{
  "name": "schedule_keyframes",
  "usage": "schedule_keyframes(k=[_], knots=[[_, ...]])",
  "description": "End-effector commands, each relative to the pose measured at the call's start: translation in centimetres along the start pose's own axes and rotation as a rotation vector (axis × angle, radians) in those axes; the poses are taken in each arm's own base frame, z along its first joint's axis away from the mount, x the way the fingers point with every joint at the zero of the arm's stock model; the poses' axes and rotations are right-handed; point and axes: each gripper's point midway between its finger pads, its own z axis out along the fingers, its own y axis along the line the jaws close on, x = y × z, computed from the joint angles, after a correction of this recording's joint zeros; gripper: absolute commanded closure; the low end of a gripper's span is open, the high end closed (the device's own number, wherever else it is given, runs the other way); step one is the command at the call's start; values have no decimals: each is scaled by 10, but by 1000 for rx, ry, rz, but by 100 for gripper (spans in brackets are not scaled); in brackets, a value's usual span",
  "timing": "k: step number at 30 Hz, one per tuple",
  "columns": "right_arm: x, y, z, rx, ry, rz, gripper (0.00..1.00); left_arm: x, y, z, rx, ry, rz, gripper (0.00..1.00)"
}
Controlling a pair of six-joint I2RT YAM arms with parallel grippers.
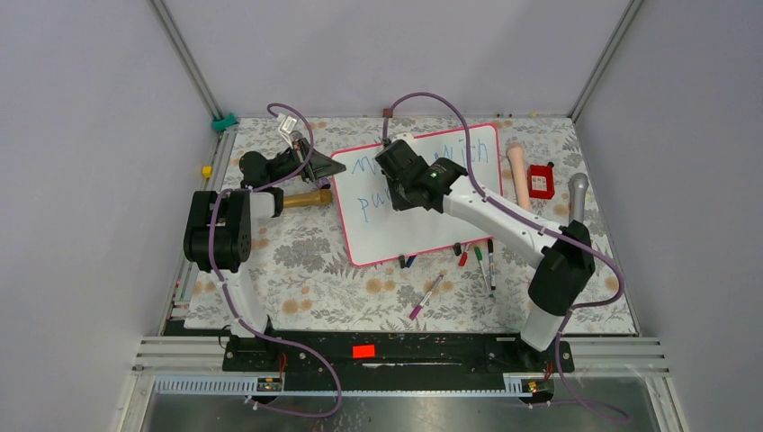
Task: Write a sentence on the whiteboard
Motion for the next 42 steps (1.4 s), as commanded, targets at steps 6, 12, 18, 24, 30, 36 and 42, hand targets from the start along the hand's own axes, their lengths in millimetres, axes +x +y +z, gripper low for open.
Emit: schedule_keyframes(k=[6, 12, 18, 24, 30, 36, 42], knots=[[58, -14, 3, 4, 118, 53, 100, -13, -24, 4, 57, 19, 140, 100], [37, -13, -7, -4, 57, 64, 100, -13, -24, 4, 57, 20, 139, 100], [-4, -5, -22, -38, -46, 62, 100, -12, -24, 3, 56, 20, 137, 100], [-23, -3, -21, -35, -82, 40, 100, -12, -25, 3, 58, 20, 142, 100], [-28, -2, -15, -28, -81, 37, 100, -13, -26, 3, 58, 21, 143, 100], [-23, -5, -10, -9, -63, 25, 100, -12, -25, 3, 57, 21, 138, 100], [-19, -9, -3, 19, -52, 18, 100, -12, -25, 3, 57, 21, 139, 100]])
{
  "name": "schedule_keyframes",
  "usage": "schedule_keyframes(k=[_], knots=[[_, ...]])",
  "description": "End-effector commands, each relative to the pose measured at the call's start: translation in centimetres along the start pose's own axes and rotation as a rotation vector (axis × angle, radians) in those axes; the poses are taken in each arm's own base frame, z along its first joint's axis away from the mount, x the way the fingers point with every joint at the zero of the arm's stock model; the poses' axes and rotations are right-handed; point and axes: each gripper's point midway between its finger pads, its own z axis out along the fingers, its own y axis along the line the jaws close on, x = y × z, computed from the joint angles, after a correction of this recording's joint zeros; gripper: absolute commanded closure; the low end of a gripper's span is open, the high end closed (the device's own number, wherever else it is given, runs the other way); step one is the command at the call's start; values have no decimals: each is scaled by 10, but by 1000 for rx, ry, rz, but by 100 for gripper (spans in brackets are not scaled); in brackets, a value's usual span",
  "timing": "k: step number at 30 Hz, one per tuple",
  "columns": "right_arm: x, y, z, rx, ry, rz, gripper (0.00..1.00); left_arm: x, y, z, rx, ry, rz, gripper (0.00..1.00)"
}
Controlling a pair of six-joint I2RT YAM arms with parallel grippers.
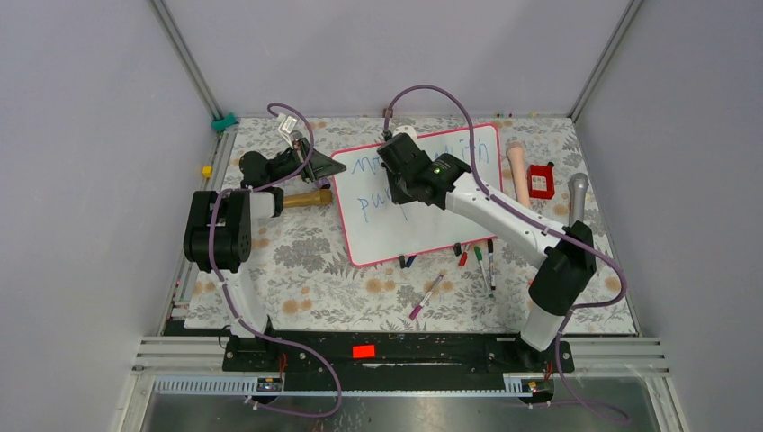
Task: Write a sentence on the whiteboard
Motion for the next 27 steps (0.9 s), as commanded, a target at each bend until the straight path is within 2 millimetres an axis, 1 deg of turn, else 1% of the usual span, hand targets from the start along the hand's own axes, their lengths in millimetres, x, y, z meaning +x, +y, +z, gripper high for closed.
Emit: schedule_keyframes(k=[1, 5, 8, 13, 22, 27], knots=[[-10, -10, 4, 55, -25, -1, 100, -12, -24, 3, 54, 20, 133, 100], [-12, -15, 8, 92, -34, 4, 100, -12, -25, 3, 55, 20, 135, 100], [-14, -19, 7, 116, -48, 14, 100, -12, -25, 2, 54, 19, 136, 100], [-10, -26, 8, 137, -41, 23, 100, -12, -25, 3, 55, 20, 137, 100], [14, -36, 7, 162, 22, 14, 100, -11, -24, 2, 53, 19, 136, 100], [24, -30, 8, 121, 57, 17, 100, -11, -23, 2, 53, 20, 136, 100]])
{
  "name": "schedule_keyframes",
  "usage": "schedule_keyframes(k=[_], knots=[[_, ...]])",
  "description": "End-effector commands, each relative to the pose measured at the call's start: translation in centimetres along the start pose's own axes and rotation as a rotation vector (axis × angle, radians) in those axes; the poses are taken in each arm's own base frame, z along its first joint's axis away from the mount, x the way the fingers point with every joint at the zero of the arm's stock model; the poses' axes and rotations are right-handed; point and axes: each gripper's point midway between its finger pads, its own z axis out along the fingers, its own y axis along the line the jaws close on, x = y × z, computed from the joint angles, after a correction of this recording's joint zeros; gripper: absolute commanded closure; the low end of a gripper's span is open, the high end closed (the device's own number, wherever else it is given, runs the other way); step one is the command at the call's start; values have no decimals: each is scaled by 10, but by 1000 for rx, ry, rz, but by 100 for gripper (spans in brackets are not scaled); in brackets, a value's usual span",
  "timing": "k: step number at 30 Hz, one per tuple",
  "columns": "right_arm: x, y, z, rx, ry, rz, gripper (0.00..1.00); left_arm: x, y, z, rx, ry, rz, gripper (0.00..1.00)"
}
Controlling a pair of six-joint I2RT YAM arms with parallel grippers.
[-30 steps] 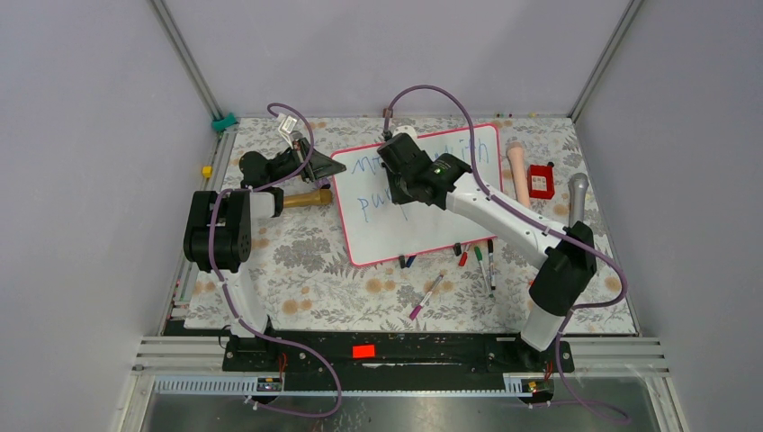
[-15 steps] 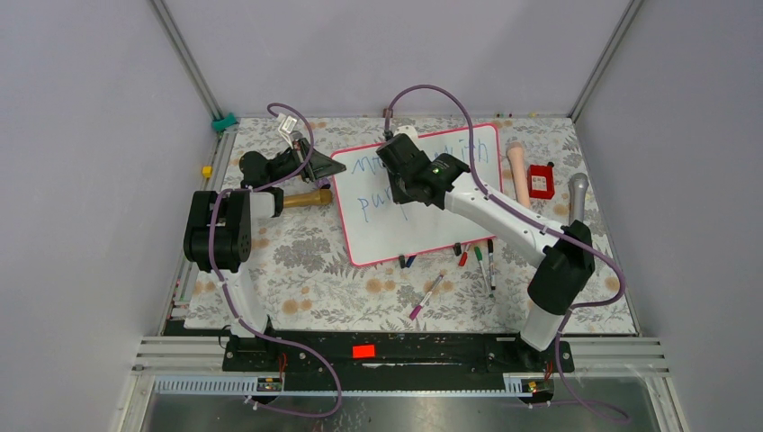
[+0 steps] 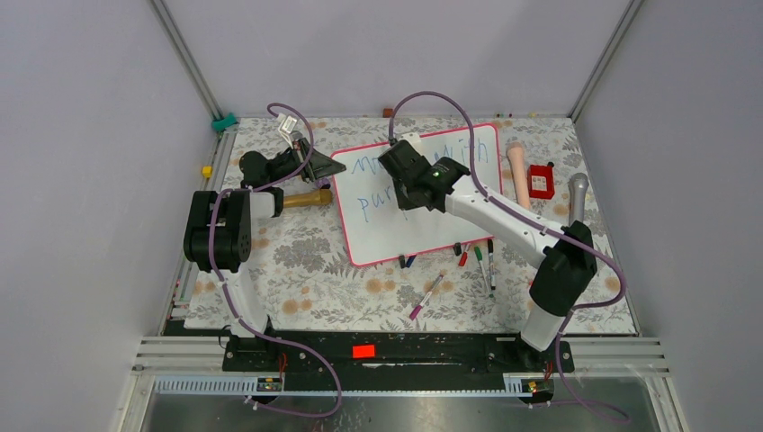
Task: Write a sentence on the whiteboard
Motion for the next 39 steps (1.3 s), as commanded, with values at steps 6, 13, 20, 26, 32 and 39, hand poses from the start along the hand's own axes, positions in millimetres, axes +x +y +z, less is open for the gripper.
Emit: schedule_keyframes(k=[6, 13, 20, 26, 32, 39], knots=[[2, 8, 1, -83, 0, 40, 100, -11, -25, 3, 57, 21, 143, 100], [-13, 13, -10, -131, -59, 55, 100, -11, -25, 3, 57, 20, 144, 100], [-29, 3, -29, -167, -144, 109, 100, -12, -24, 2, 55, 20, 145, 100], [-29, -19, -26, -86, -138, 116, 100, -12, -24, 2, 55, 19, 146, 100], [-28, -19, -16, -63, -112, 106, 100, -11, -24, 2, 55, 20, 145, 100], [-31, -20, -9, -30, -102, 92, 100, -12, -25, 2, 56, 20, 147, 100]])
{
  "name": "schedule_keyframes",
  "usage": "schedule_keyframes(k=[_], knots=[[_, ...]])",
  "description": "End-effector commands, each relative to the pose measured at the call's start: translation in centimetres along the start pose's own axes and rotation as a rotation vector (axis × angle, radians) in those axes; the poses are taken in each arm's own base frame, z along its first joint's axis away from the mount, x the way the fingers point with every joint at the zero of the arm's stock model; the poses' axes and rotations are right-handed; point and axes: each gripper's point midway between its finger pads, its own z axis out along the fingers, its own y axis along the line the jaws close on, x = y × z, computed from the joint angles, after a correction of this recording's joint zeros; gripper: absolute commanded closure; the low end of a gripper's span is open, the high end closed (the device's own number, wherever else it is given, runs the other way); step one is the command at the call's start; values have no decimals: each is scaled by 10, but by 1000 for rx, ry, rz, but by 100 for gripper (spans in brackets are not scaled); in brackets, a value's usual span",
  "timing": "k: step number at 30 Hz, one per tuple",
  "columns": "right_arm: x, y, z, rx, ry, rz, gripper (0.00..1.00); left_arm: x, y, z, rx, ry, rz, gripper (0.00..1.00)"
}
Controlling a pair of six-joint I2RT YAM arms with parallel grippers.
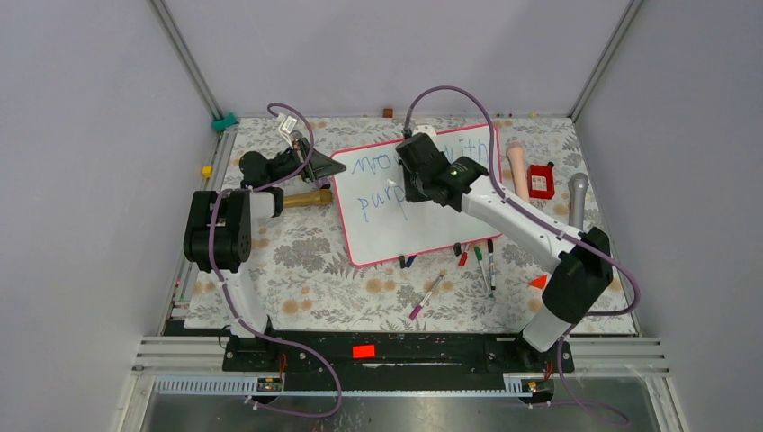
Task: Write a sentence on the whiteboard
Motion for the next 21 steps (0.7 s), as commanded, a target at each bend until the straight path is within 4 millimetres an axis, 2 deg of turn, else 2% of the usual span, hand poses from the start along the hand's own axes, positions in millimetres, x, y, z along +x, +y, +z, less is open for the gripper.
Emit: schedule_keyframes(k=[1, 9, 15, 21], knots=[[-18, -6, -1, 50, -37, -5, 100, -12, -24, 2, 52, 19, 138, 100], [-17, -14, 4, 100, -35, -12, 100, -12, -24, 1, 51, 18, 140, 100], [-15, 1, 8, 26, -23, -20, 100, -12, -23, 1, 51, 18, 137, 100], [0, 7, 9, -18, 23, -20, 100, -12, -22, 1, 50, 19, 138, 100]])
